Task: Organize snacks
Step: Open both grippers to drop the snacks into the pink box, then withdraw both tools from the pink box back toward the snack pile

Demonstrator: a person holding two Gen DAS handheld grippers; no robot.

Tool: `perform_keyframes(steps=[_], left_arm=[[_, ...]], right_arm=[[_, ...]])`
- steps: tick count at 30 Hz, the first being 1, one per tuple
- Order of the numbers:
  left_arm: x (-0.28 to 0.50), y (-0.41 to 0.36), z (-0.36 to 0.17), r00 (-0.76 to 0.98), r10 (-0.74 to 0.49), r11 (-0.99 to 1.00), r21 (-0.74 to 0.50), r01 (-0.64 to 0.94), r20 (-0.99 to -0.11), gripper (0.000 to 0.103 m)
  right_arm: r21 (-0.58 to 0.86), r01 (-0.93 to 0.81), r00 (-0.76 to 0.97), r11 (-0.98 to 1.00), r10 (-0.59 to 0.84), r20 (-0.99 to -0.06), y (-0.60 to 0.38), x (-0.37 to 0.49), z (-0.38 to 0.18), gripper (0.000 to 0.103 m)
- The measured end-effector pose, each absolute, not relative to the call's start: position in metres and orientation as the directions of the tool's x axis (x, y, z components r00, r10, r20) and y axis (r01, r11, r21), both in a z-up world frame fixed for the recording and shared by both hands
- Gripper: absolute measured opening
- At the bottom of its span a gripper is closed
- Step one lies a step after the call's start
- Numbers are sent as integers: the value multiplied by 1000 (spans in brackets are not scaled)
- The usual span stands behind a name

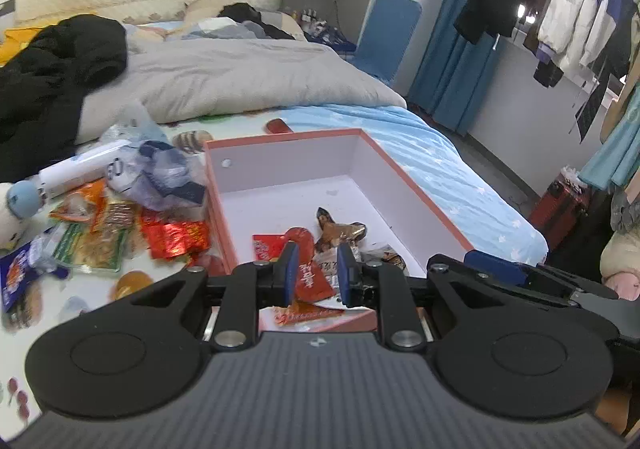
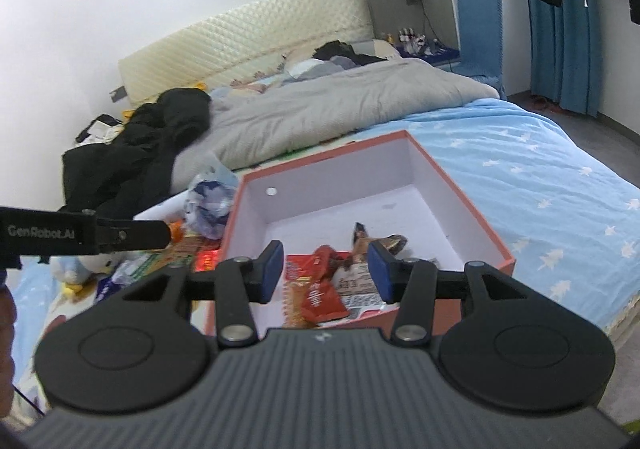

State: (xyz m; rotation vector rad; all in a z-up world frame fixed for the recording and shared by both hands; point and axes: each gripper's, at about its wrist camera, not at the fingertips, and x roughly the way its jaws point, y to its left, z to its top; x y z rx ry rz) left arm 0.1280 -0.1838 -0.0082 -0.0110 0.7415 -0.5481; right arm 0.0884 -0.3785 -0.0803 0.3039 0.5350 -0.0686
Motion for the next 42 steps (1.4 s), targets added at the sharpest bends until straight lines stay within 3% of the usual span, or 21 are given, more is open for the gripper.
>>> perform_keyframes(steps=[26, 40, 42], left_arm=[[6, -75, -27, 678, -357, 931, -193, 309, -643, 22], [17, -42, -58, 665, -321, 947, -221, 232, -675, 22], [23, -38, -63, 665, -317, 948, -226, 223, -676, 27]], right_arm=[[243, -27, 848, 970, 151, -508, -290, 5, -83, 50], [194, -119, 811, 974, 208, -546, -246, 13, -105, 50], [196, -121, 812, 973, 211, -545, -243, 19, -106, 50]])
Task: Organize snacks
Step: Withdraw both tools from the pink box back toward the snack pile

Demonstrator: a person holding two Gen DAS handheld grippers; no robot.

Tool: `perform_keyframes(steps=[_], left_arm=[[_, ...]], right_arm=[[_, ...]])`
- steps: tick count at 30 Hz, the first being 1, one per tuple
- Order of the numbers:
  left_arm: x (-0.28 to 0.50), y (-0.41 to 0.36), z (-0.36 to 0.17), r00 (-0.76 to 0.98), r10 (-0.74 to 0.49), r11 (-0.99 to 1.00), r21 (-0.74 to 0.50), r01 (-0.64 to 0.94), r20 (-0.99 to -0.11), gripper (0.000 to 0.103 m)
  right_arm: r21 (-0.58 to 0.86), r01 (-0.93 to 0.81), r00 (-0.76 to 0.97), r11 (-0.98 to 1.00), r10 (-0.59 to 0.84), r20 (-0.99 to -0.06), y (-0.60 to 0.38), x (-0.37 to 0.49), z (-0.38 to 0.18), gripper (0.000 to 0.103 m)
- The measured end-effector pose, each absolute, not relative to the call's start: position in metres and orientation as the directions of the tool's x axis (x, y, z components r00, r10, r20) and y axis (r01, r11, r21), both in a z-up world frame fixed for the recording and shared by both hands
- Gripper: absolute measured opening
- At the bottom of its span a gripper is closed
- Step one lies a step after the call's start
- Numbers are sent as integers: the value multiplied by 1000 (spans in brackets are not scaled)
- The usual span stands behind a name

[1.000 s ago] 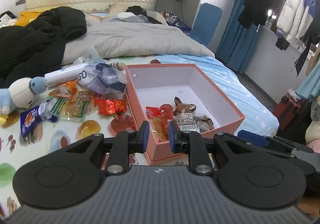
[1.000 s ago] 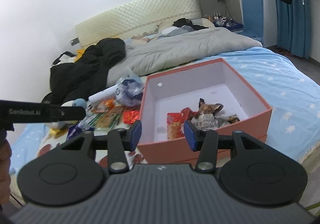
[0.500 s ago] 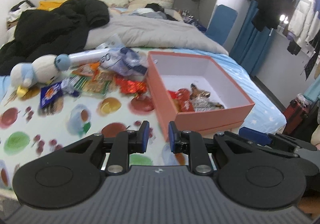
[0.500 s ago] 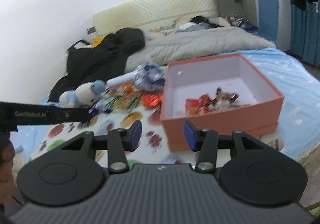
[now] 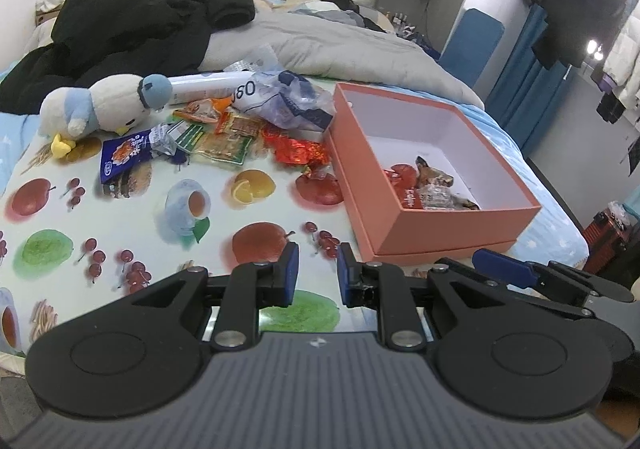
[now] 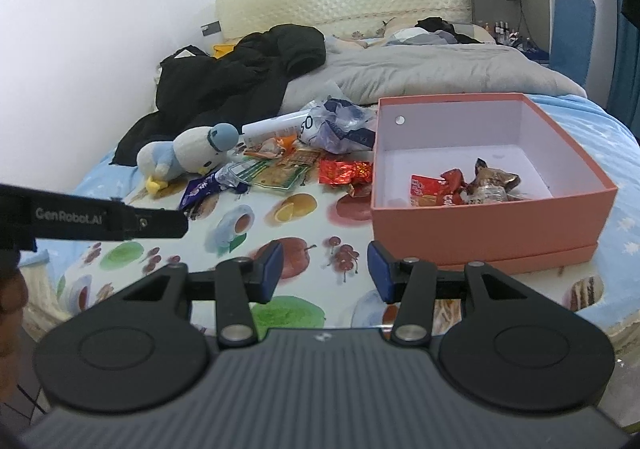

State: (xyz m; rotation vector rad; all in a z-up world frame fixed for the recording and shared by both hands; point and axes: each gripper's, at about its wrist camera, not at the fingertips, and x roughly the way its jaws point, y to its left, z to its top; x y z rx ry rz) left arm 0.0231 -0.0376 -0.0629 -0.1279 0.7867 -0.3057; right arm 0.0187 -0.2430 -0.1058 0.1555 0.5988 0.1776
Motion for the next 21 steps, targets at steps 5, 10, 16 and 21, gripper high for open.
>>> perform_keyframes(steps=[5, 10, 16, 21], left_arm=[[43, -28, -80, 668, -274, 962, -211, 175, -692, 32], [68, -9, -100, 662, -255, 965, -227, 130, -705, 34], [102, 20, -129, 666, -218, 970, -232, 70, -713, 48], [136, 44, -161, 651, -172, 979, -204, 26, -739, 49]], right_arm=[[167, -146, 809, 975, 215, -547, -230, 33, -110, 50], [127, -181, 798, 975, 221, -561, -218, 53, -120, 50], [77, -246, 772, 966, 243, -587, -198, 89, -138, 50], [66, -265, 760, 962, 251, -599, -179, 122, -157, 49]])
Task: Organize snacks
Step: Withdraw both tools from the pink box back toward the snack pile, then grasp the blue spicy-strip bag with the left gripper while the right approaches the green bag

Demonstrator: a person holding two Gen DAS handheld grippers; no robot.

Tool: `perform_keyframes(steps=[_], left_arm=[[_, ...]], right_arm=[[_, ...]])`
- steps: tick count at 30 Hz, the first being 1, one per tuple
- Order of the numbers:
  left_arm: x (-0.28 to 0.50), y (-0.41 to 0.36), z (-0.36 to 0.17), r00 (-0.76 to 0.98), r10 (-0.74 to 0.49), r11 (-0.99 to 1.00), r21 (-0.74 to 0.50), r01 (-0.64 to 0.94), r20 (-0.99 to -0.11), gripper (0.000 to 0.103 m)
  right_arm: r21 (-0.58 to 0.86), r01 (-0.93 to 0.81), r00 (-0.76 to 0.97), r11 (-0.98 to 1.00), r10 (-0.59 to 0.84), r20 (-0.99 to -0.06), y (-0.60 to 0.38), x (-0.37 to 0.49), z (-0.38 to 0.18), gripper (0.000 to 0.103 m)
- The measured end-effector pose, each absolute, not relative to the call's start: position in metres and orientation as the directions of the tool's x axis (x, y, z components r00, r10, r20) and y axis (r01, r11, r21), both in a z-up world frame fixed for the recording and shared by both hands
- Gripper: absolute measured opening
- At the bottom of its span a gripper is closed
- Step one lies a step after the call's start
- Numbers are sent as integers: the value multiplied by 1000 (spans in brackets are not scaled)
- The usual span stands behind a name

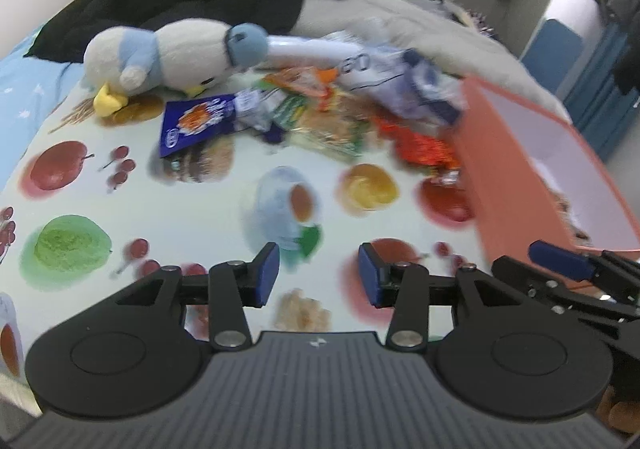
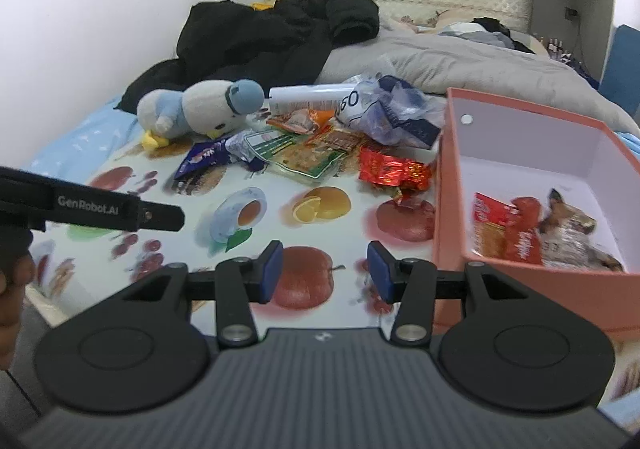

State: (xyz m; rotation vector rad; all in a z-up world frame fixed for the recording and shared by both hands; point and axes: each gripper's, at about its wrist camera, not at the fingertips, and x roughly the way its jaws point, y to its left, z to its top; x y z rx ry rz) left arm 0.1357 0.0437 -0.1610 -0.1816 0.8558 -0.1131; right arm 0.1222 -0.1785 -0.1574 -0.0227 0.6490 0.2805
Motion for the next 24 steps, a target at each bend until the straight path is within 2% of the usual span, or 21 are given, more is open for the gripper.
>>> perform_keyframes(steps=[8, 14, 24], left_arm=[[195, 86, -202, 652, -75, 992, -126, -32, -755, 49], [238, 120, -219, 661, -28, 988, -120, -94, -750, 49], [292, 115, -232, 703, 17, 998, 51, 26, -711, 49]], right_arm=[[33, -303, 730, 953, 254, -635, -140, 180, -198, 49], [-92, -357, 720, 930, 211, -661, -107, 223, -221, 48], [-256, -439, 763, 861, 207, -612, -57, 281, -238, 47]])
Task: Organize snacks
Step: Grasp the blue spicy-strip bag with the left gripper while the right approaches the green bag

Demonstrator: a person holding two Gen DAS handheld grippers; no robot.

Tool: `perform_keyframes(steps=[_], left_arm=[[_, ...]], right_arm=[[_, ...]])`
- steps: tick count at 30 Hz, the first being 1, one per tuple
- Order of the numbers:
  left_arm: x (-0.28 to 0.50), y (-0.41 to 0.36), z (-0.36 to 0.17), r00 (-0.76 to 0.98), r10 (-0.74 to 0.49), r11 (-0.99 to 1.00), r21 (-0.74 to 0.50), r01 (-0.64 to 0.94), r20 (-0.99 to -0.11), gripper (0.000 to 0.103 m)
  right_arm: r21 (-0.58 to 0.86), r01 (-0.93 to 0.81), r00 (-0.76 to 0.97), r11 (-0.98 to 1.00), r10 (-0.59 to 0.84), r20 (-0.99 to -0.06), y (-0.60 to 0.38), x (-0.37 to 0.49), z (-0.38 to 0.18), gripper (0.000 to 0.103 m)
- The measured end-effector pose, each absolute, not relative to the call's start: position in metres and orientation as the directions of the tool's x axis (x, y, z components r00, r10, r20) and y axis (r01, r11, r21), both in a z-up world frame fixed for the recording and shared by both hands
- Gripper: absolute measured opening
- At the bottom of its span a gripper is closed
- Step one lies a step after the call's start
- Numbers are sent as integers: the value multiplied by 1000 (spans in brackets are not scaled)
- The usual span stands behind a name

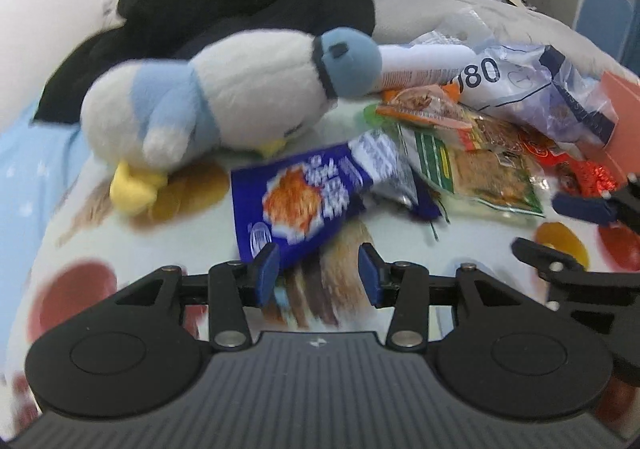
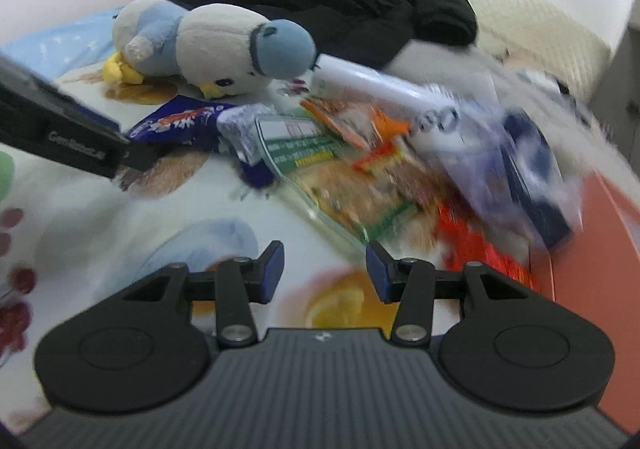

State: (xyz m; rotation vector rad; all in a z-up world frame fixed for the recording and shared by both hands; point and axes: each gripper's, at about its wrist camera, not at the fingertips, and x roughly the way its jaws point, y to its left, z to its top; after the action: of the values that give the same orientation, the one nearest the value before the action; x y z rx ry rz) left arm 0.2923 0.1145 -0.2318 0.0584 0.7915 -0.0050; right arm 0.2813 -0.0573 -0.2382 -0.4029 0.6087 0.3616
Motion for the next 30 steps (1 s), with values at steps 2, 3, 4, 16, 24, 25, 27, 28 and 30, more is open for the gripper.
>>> perform_keyframes(steps=[2, 3, 4, 16, 24, 25, 27, 28, 30], left_arm=[[300, 113, -232, 710, 19, 996, 74, 47, -704, 49], [305, 114, -233, 713, 12, 995, 78, 60, -701, 49], [308, 114, -234, 714, 5, 994, 81, 72, -700, 49], [323, 111, -252, 712, -24, 976, 136, 167, -701, 33], [313, 105, -243, 720, -7, 966, 182, 185, -694, 19], [310, 105, -241, 720, -5, 967, 179, 180, -694, 19], [303, 108, -236, 715, -3, 972, 166, 166, -699, 18], [297, 109, -234, 712, -5, 975, 155, 159, -702, 18], [285, 111, -230, 707, -8, 979, 138, 149, -708, 18]], right_arm=[[-304, -454, 775, 837, 204, -598, -46, 290, -243, 47], [-321, -464, 777, 826, 206, -594, -40, 294, -245, 47], [-339, -474, 780, 813, 209, -591, -35, 297, -247, 47], [-495, -492, 812, 716, 174, -556, -4, 318, -268, 21], [-525, -477, 830, 705, 164, -534, -3, 306, -259, 11], [-524, -477, 830, 706, 165, -533, -4, 303, -257, 10], [-519, -476, 829, 710, 166, -534, -5, 297, -252, 6], [-517, -476, 828, 711, 166, -535, -6, 294, -250, 6], [-511, -480, 826, 713, 171, -538, -6, 285, -247, 6]])
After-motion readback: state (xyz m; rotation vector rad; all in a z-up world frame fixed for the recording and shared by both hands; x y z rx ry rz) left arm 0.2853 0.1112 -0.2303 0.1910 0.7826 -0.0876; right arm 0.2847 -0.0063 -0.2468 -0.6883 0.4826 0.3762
